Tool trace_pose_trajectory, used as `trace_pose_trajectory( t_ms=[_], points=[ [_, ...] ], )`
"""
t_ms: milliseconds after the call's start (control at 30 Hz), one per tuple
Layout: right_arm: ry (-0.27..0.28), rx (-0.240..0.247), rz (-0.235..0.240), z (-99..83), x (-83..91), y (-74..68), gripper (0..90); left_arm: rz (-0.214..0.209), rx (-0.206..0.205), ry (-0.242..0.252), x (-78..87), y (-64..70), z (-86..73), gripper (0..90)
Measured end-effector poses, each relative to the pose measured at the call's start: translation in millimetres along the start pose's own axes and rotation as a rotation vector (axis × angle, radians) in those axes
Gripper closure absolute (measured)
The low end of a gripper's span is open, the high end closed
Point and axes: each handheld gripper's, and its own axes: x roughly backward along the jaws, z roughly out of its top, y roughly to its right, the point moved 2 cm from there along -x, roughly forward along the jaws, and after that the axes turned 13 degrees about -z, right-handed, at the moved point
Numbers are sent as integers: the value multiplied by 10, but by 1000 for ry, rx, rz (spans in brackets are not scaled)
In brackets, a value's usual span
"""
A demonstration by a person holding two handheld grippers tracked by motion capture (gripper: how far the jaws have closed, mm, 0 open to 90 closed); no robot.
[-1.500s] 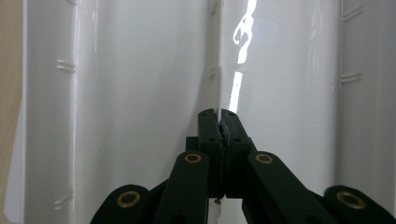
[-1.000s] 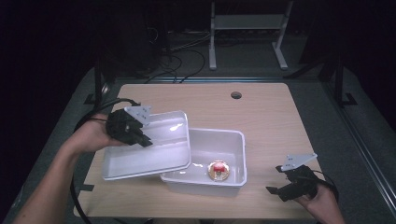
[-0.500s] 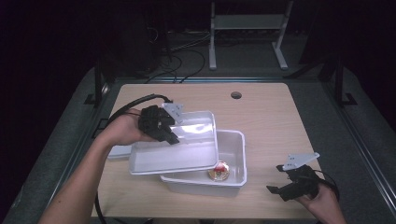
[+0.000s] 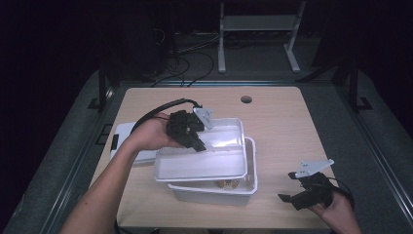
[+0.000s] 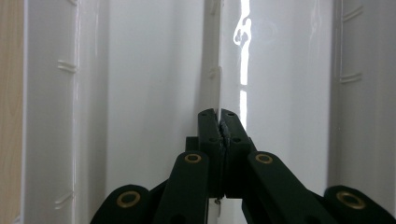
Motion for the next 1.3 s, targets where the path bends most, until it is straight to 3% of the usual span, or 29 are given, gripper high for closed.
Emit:
trace_pose_trajectory(
  t_ms=[133,333,867,1300],
  points=[
    [2,-3,0,-2,9,3,163,-9,-7,5,-51,-21,74,894],
    [4,-1,1,-5,12,4,163,-17,-17,-26,-142,-62,142,894],
    [14,-2,0,-18,29,22,162,-37,-19,-87,-393,-154,222,894],
    [14,-6,0,-24,37,27,163,-43,-27,-129,-467,-161,220,894]
  ],
)
